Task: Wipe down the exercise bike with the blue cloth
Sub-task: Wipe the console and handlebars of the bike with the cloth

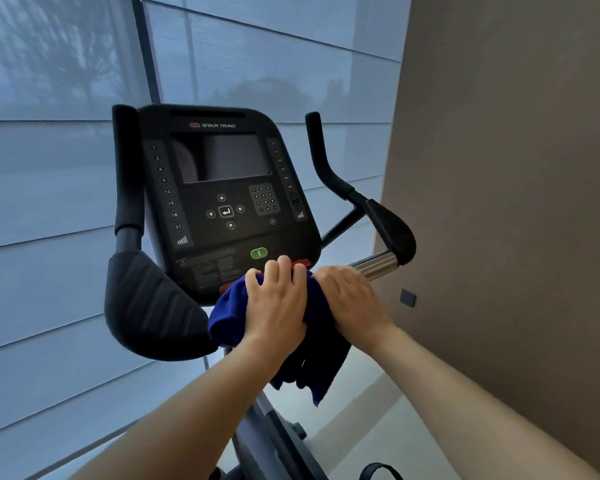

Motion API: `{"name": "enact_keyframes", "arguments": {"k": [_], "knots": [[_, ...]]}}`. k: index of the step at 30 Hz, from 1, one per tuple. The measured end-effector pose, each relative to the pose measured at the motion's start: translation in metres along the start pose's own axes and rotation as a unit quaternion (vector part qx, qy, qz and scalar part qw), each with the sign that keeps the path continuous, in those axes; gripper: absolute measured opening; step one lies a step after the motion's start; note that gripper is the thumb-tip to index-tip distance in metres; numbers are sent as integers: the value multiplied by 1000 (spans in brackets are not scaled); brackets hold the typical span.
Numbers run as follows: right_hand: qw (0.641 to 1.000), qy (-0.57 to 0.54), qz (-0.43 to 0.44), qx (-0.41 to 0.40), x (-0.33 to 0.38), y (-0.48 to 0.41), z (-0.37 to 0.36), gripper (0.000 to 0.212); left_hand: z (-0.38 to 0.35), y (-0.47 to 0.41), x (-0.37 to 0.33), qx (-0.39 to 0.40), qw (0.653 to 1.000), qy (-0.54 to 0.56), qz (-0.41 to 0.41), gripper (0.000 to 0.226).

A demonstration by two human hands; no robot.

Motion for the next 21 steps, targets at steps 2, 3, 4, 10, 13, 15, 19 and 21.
{"name": "enact_keyframes", "arguments": {"k": [2,3,4,10,13,15,19,21], "knots": [[999,34,14,-16,-25,6,15,47,-2,-9,-19,-13,1000,3,-5,76],[999,36,0,-19,-38,7,21,50,-4,-17,-30,-5,1000,10,-4,80],[999,34,-20,-7,-51,9,24,53,-5,-26,-43,14,1000,16,1,81],[992,-19,-77,98,-106,26,-10,73,-14,-85,-97,128,986,29,103,24],[996,-54,-74,-21,-112,18,-30,49,-18,-106,-100,188,975,43,110,13],[993,-69,-54,-81,-124,7,-34,28,-18,-118,-97,231,967,49,100,17],[992,-77,19,-97,-146,-9,-37,17,-20,-128,-94,269,957,68,81,19],[990,-74,28,-114,-148,-10,-39,14,-21,-124,-94,250,962,67,85,17]]}}
Point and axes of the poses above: each hand's wrist, its own y-axis away from the middle knuckle, its own z-axis out of the back of the hand, x = y × z, the point moved 1 cm from there along -y, towards the middle knuckle, and after that the axes turned 7 degrees about -y, right-handed, at the moved point
